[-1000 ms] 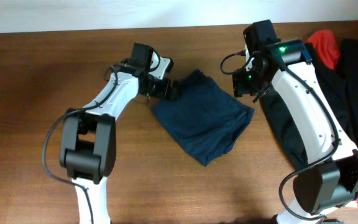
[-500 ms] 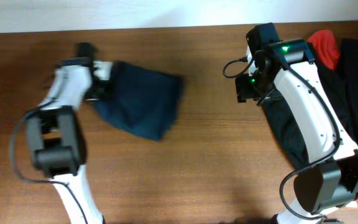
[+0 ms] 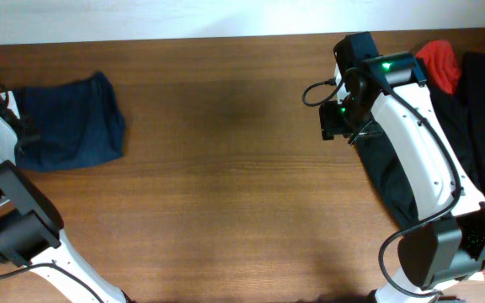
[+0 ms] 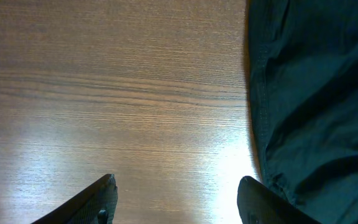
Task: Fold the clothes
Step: 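Carry the folded shorts to the left table edge with the left gripper, then release the shorts and lift the left gripper away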
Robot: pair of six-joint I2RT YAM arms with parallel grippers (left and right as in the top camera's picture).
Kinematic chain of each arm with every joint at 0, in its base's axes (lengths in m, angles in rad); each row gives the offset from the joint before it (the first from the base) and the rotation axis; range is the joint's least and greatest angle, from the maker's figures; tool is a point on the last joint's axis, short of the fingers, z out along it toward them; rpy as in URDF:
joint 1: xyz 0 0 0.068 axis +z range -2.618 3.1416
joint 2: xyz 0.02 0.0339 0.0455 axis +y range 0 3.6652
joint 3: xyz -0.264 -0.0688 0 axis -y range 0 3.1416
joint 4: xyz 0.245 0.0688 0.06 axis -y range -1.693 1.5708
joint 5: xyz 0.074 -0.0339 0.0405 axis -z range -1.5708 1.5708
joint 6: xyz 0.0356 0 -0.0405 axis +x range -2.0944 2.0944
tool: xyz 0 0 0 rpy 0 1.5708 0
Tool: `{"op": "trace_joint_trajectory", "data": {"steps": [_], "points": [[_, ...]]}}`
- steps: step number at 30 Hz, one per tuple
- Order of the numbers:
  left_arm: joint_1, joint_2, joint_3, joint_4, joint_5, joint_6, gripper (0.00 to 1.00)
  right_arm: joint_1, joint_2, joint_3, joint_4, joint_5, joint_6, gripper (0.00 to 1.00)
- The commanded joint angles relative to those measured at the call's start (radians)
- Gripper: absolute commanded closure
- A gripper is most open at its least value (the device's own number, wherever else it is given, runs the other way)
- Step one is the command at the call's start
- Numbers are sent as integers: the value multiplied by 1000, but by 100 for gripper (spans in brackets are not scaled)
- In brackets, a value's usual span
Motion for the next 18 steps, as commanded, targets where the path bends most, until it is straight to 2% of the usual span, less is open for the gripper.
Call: {"op": "trace_joint_trajectory", "data": {"steps": [1,3,4,5,7,8,11,13,15,18], "points": [[1,-59,107,-55,-44,14,1,-4,-5,8,-3,-4,11,34],[-29,-90,199,-114,-4,0,1,-4,-5,8,-3,-1,11,34],[-51,-101,226,-136,80,-2,1,-4,-5,8,-3,-2,11,34],[-93,-113,246,-154,277,-2,1,-4,-5,8,-3,-2,12,34],[-161,-104,245,-167,505,-3,1,-3,-5,8,-4,-2,12,34],[-225,-83,244,-173,563,-6,1,-3,-5,8,-5,-3,12,34],[-358,-13,244,-202,553,-9,1,-3,-5,8,-21,-5,12,34],[-425,54,244,-252,473,-71,1,-3,-5,8,-38,-5,12,34],[-445,118,244,-311,383,-134,1,-4,-5,8,-59,-5,11,34],[-425,143,244,-397,311,-153,1,-3,-5,8,-64,-5,11,34]]}}
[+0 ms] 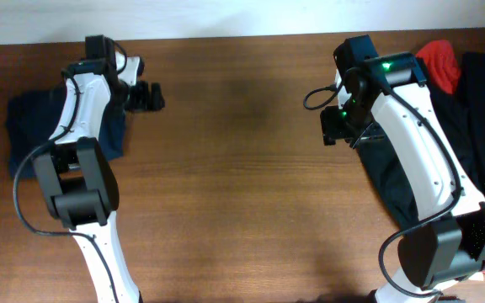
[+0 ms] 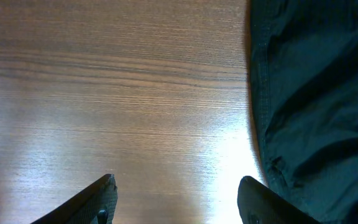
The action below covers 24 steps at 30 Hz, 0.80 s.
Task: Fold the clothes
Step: 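Release the shorts and lift the left gripper away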
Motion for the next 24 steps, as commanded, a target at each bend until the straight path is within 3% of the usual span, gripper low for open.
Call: {"op": "trace_joint_trajectory", "data": {"steps": [1,6,8,11,13,14,15,18,24], "points": [[42,18,1,-70,-114,-47,1,-3,-5,8,-4,-2,12,34],[90,18,1,-193,-173,-47,1,-3,-5,8,-8,-2,12,34],[93,18,1,-222,-259,-47,1,-3,-5,8,-15,-2,12,34],[84,11,5,-214,-161,-47,1,-4,-5,8,-15,-2,12,34],[61,-6,19,-212,-125,-46,1,-4,-5,8,-16,-4,26,24],[26,-35,26,-208,-125,-46,1,-5,-5,8,-14,-26,58,4],[1,-57,26,-202,-125,-37,1,-11,-5,8,-9,-59,58,0],[-105,-94,26,-229,-140,0,1,-56,3,5,0,-145,57,1],[-179,-94,26,-630,-138,-39,1,-158,12,-26,-168,-209,53,1]]}}
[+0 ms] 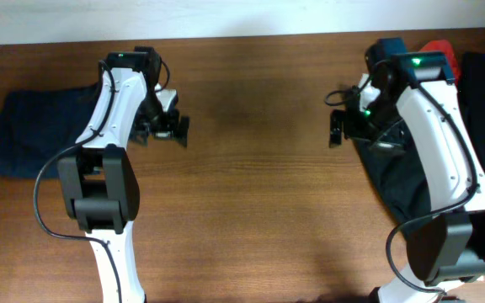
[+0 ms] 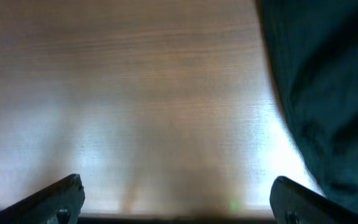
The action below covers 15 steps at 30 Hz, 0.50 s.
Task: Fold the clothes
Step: 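Release the shorts and lift the left gripper away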
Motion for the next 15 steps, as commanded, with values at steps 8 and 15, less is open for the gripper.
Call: {"op": "trace_joint_trajectory", "data": {"steps": [8,15], "points": [[-1,-233,-180,-206,19,-58,1,-21,-225,-309,19,-31,-54,1],[-12,-997,-809,272,7,-169,1,-21,-782,-729,338,-25,-43,1]]}}
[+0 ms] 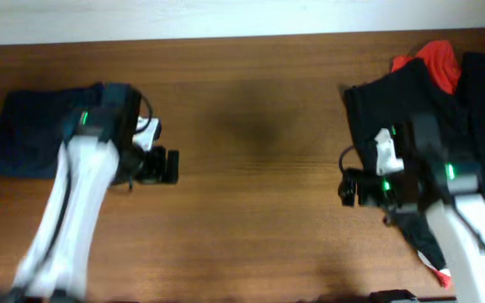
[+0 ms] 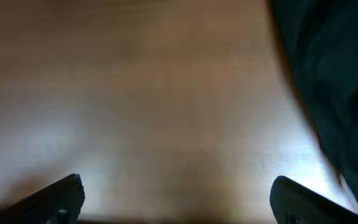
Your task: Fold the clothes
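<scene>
A folded navy garment (image 1: 32, 135) lies at the table's far left. A heap of dark clothes (image 1: 394, 101) with a red piece (image 1: 438, 61) on it fills the right side; its edge shows as dark cloth (image 2: 340, 81) in the right wrist view. My left gripper (image 1: 168, 166) hovers just right of the navy garment, too blurred to read. My right gripper (image 2: 176, 199) stands open over bare wood, left of the dark heap, nothing between its fingertips (image 2: 61, 196).
The brown wooden table (image 1: 251, 194) stretches between the two arms. A pale wall strip runs along the far edge. More red cloth (image 1: 440, 271) peeks out under the right arm near the front right.
Both arms have drawn back toward the near edge. The left gripper sits lower and slightly left of where it was; the right gripper has moved down beside the heap, still open.
The left arm first lay at the far left edge beside the navy garment, then stood over it, then reached right of it. The right gripper stayed open beside the dark heap, widened, and now sits nearer the front edge.
</scene>
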Robot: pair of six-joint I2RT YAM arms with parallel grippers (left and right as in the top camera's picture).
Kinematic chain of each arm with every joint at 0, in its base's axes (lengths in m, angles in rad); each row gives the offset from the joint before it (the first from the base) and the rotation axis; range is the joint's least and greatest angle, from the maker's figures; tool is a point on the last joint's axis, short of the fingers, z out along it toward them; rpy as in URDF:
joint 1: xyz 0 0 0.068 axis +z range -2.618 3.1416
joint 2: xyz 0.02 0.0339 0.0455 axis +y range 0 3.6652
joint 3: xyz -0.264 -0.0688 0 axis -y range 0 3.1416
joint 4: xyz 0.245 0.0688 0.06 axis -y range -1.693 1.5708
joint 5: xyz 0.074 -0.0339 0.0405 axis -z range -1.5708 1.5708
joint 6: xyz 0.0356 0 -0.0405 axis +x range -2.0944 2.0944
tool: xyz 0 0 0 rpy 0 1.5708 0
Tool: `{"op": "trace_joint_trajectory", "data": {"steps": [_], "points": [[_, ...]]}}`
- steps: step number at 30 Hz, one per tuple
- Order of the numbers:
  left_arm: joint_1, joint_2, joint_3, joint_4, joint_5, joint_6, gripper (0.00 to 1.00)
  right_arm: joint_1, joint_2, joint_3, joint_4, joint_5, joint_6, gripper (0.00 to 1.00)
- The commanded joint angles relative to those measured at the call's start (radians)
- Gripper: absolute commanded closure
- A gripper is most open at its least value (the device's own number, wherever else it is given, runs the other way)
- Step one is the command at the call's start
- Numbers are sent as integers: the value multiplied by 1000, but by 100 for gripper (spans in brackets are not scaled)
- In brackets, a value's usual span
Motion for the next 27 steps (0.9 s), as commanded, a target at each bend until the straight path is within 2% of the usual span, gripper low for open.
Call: {"op": "trace_joint_trajectory", "data": {"steps": [1,5,8,11,21,22,24,27], "points": [[-3,-410,-277,162,1,-95,1,-3,-234,-137,79,5,-2,1],[-3,-933,-500,357,1,-116,1,-3,-502,-207,116,6,-2,1],[-3,-1157,-507,359,1,-116,1,-3,-588,-207,114,6,-2,1],[-3,-1297,-507,353,1,-116,1,-3,-598,-207,114,6,-2,2],[-3,-1316,-507,349,1,-116,1,-3,-608,-207,108,7,-4,1],[-3,-1316,-507,349,1,-116,1,-3,-619,-207,115,52,-22,2],[-3,-1316,-507,349,1,-116,1,-3,-675,-234,182,129,-48,1],[-3,-1316,-507,349,1,-116,1,-3,-827,-393,407,130,-159,1]]}}
